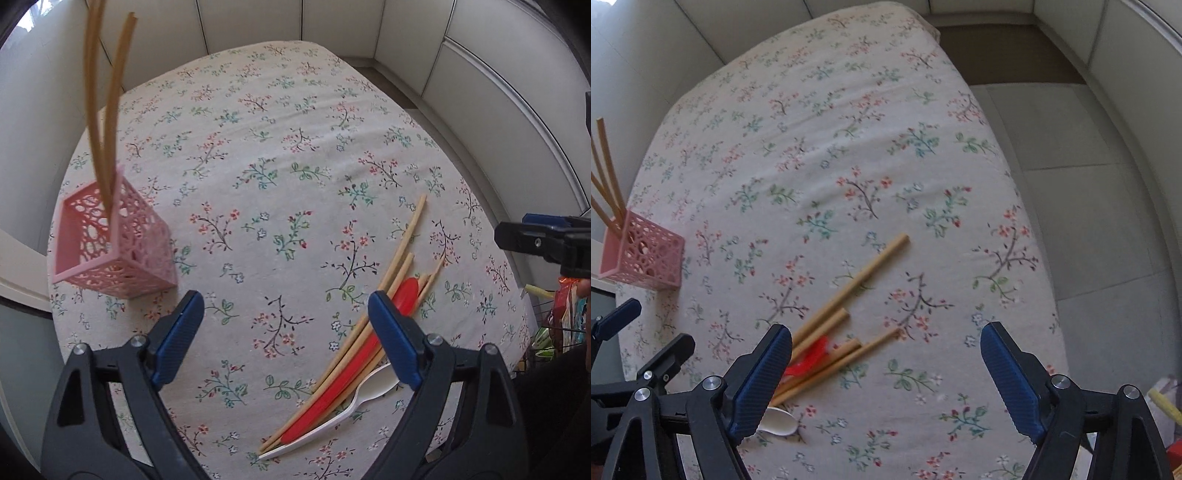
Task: Organize utensils
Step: 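Move both open tools back toward the remaining chopsticks and spoons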
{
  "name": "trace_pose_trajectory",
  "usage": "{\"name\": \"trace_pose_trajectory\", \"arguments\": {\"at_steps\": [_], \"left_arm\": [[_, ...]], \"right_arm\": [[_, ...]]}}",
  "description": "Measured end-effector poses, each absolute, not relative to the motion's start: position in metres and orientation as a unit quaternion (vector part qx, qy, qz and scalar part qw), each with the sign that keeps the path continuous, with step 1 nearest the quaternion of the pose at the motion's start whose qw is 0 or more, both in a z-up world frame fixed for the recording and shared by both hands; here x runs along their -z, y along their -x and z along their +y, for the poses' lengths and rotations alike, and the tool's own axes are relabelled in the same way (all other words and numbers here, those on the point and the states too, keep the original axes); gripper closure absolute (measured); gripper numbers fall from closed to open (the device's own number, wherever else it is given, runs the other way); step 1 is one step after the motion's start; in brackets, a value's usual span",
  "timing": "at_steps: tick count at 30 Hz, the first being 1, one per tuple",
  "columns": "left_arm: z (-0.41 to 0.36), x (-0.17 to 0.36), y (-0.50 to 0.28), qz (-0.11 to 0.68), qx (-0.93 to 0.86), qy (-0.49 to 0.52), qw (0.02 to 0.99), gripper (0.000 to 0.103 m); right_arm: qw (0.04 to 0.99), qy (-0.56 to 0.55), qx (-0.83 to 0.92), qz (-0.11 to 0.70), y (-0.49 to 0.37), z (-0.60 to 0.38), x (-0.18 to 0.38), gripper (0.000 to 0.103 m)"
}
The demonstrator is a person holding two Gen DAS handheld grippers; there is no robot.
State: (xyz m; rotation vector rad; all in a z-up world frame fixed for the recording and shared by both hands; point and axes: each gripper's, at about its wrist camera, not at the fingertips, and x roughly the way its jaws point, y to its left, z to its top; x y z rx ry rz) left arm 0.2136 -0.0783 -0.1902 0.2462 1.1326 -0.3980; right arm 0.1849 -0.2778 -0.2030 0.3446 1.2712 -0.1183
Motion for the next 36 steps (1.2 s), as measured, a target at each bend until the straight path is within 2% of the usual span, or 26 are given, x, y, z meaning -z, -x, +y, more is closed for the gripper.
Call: {"name": "trace_pose_trajectory", "arguments": {"at_steps": [5,10,12,15,22,24,30,36], "left_arm": [[-0.111,0.21,-0.223,0.556,0.217,-0.113,0.794,0.015],[-0.15,0.219,-0.233,0.556,0.266,-0.109,0.78,0.036],[-0.166,0.223,-0.235,0.553,0.284,-0.11,0.775,0.05],[-0.187,0.233,-0.237,0.56,0.302,-0.111,0.763,0.064],[-0.218,0.246,-0.238,0.555,0.289,-0.152,0.765,0.076],[-0.223,0.246,-0.236,0.546,0.29,-0.172,0.767,0.088],[-0.219,0.243,-0.235,0.52,0.277,-0.201,0.782,0.092],[-0.18,0.216,-0.247,0.502,0.25,-0.17,0.81,0.094]], "right_arm": [[0.782,-0.15,0.061,0.602,-0.176,-0.293,0.216,0.015],[0.773,-0.162,0.081,0.608,-0.169,-0.319,0.225,0.015],[0.767,-0.167,0.082,0.614,-0.166,-0.326,0.231,0.015],[0.758,-0.176,0.079,0.623,-0.165,-0.336,0.239,0.015],[0.754,-0.194,0.065,0.624,-0.169,-0.339,0.241,0.015],[0.752,-0.197,0.06,0.626,-0.169,-0.337,0.243,0.015],[0.749,-0.193,0.068,0.631,-0.172,-0.334,0.247,0.015],[0.748,-0.193,0.063,0.632,-0.178,-0.324,0.248,0.015]]}}
